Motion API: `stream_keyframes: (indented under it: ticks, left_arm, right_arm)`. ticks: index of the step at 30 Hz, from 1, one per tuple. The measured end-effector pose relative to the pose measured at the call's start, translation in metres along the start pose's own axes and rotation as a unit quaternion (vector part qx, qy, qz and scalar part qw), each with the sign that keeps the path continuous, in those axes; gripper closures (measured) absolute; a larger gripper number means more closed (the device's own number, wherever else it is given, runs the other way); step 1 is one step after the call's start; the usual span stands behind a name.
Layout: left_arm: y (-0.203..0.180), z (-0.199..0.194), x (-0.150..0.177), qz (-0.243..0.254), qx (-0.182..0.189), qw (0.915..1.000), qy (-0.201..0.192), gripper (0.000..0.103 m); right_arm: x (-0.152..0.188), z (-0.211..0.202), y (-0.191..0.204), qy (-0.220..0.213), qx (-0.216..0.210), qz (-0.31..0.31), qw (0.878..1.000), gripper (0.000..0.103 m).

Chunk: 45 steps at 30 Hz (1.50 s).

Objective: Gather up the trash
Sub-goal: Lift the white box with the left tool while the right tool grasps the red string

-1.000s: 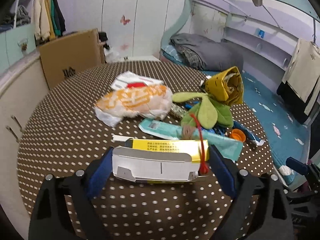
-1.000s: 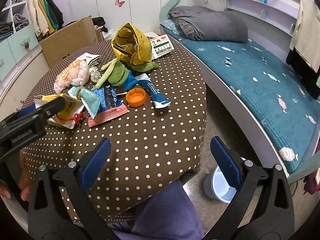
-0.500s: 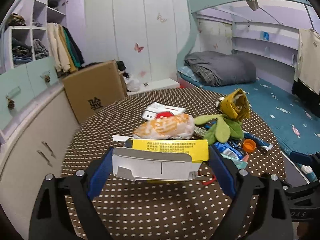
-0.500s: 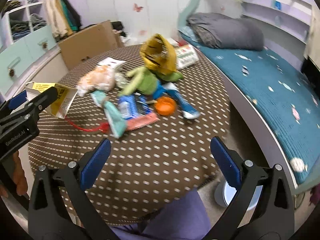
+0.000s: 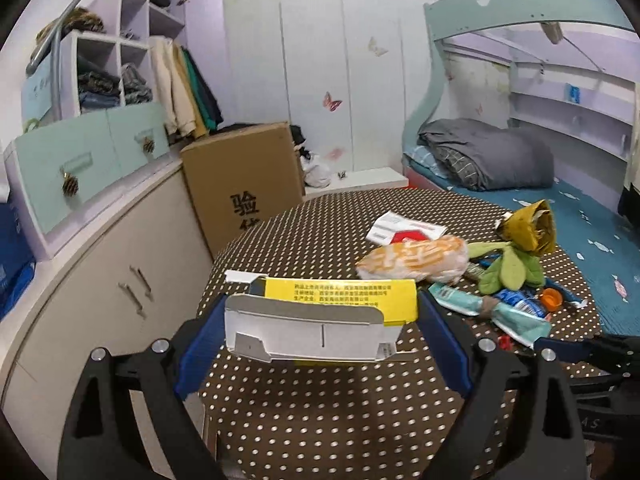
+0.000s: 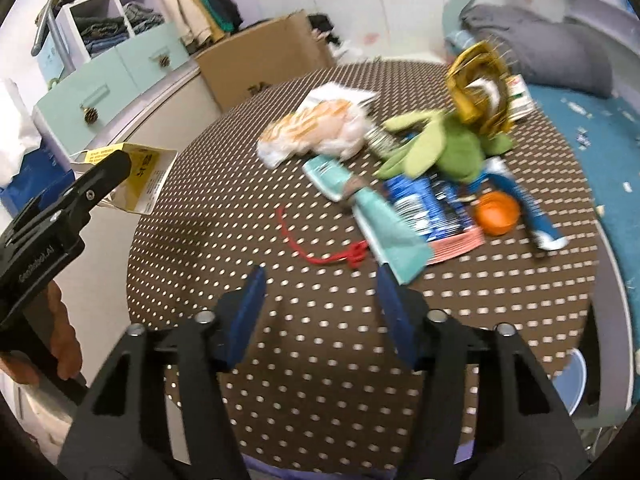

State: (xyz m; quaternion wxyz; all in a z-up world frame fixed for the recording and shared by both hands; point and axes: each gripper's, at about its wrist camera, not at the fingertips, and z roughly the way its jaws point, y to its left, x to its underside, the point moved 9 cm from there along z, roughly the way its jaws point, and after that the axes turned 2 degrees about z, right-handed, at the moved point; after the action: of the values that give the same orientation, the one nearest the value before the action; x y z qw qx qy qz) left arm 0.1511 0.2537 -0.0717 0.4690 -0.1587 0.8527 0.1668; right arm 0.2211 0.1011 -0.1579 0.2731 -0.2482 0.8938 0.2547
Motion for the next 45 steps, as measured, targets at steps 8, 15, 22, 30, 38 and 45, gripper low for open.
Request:
stream_keyframes:
  ticks: [8, 15, 22, 30, 38, 45]
  left_arm:
    - [0.008, 0.019, 0.019, -0.018, 0.013, 0.9995, 0.023, 0.014]
    - [0.004, 0.034, 0.029, -0.027, 0.029, 0.9985, 0.038, 0.014]
    - [-0.006, 0.038, 0.033, -0.030, 0.040, 0.9976, 0.048, 0.014]
    - [-0.021, 0.026, 0.023, -0.022, 0.052, 0.9978, 0.033, 0.014]
    - [-0.040, 0.006, -0.003, -0.010, 0.066, 0.9978, -0.003, 0.014]
    - [-0.074, -0.011, -0.022, 0.013, 0.094, 0.9950, -0.031, 0.014]
  right_arm:
    - [-0.009, 0.014, -0.010, 0.001, 0.037, 0.023, 0.999, 0.064]
    - [-0.021, 0.030, -0.015, -0.006, 0.088, 0.002, 0.996, 0.077]
    - [-0.027, 0.033, -0.019, 0.007, 0.092, 0.014, 0.996, 0.096]
    - [-0.032, -0.009, -0.009, -0.037, 0.058, 0.010, 0.998, 0.096]
    - [-0.039, -0.055, -0.009, -0.087, 0.052, 0.018, 0.995, 0.096]
    - [-0.041, -0.093, -0.034, -0.130, 0.074, 0.040, 0.988, 0.096]
